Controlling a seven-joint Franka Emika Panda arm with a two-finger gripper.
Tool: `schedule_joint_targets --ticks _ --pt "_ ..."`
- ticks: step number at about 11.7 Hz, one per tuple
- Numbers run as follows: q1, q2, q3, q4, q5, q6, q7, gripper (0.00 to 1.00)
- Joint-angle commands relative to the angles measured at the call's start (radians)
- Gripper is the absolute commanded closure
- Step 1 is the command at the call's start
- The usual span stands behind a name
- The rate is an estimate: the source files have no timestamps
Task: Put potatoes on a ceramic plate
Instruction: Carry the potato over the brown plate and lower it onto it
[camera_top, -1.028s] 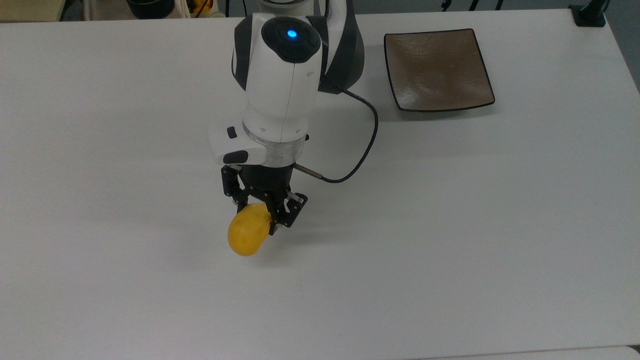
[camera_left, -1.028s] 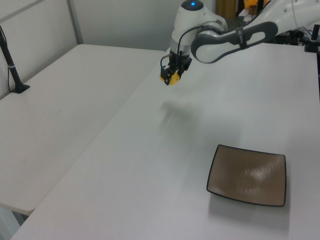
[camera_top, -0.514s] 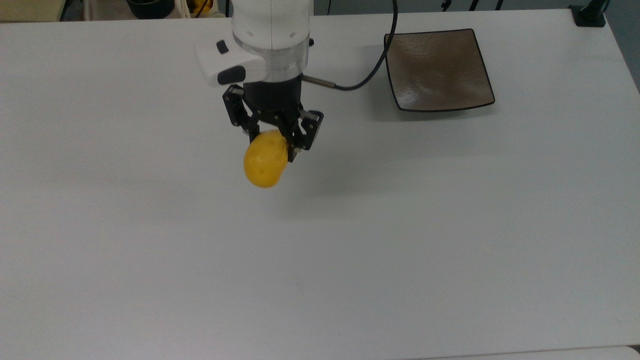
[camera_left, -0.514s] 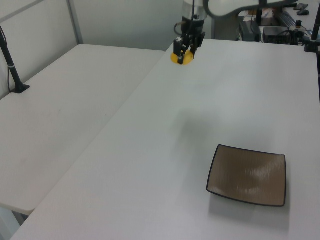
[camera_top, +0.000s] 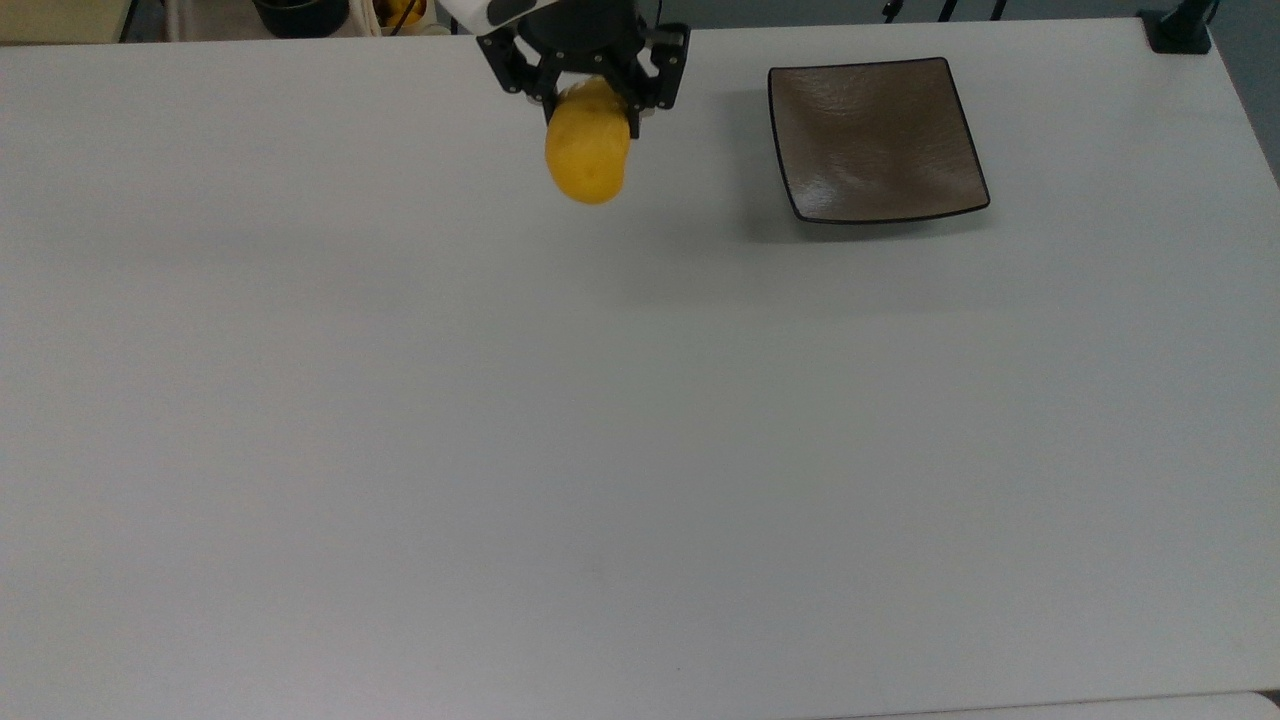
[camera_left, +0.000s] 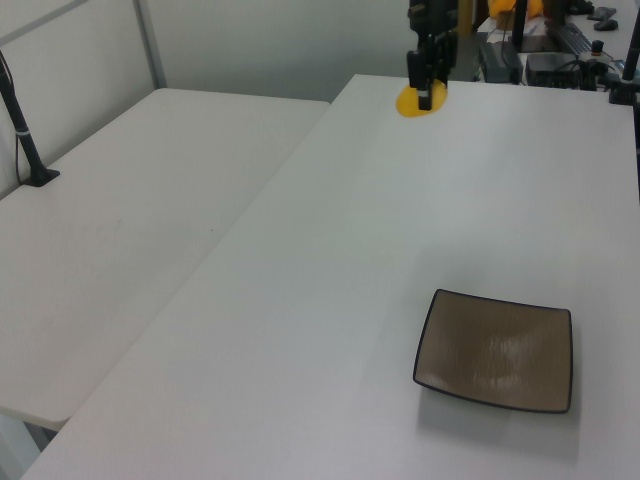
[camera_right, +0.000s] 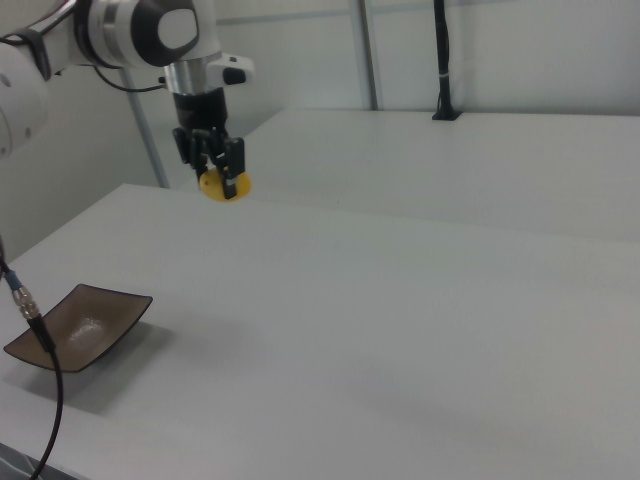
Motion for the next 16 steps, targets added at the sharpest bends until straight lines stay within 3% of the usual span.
schedule_joint_targets --ticks 1,5,8,12,16 --pt "0.062 -0.167 -0.007 -0.224 0.014 -0.003 -0.057 1.0" --pt "0.172 -0.282 -0.005 -0.419 0.014 0.012 -0.049 1.0" --pt "0.163 -0.407 0.115 -0.641 0.014 0.144 -0.043 1.0" --pt "0.141 -0.41 0.261 -0.802 0.014 0.426 0.106 1.0" --pt "0.183 -0.305 0.329 -0.855 0.002 0.687 0.268 1.0"
